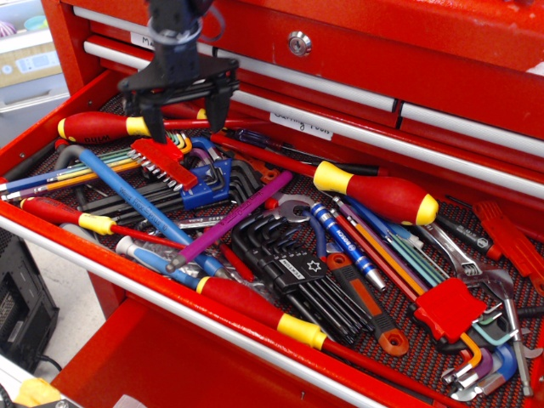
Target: Pick up bit holder
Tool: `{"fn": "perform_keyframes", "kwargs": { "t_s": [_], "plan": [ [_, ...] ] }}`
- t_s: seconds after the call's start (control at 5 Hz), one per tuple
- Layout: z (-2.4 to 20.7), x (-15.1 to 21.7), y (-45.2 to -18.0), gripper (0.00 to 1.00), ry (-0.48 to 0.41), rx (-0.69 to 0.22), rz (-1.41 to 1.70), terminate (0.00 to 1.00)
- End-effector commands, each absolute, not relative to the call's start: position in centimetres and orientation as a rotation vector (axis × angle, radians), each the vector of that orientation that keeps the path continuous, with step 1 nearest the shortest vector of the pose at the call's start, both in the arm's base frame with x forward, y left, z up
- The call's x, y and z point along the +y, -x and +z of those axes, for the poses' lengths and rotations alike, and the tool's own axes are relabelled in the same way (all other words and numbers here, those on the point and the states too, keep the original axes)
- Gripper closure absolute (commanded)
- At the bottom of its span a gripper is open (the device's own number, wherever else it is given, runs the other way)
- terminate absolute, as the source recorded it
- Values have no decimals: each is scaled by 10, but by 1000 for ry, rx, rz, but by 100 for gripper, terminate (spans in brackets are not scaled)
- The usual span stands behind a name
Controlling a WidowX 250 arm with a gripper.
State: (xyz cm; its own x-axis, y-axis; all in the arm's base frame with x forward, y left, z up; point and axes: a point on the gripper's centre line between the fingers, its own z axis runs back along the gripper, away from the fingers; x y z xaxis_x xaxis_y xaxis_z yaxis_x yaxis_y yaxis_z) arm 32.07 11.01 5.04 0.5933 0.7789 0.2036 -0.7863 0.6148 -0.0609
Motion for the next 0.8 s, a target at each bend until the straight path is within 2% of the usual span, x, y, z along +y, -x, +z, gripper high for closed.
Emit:
{"fn": "perform_keyframes", "kwargs": {
  "t_s": [0.0, 0.2, 0.6],
  "plan": [
    [46, 125, -321, 0, -8, -259, 904, 0],
    [42, 128, -314, 0, -3, -230, 898, 0],
    [32, 129, -304, 0, 23, -237, 925, 0]
  ]
}}
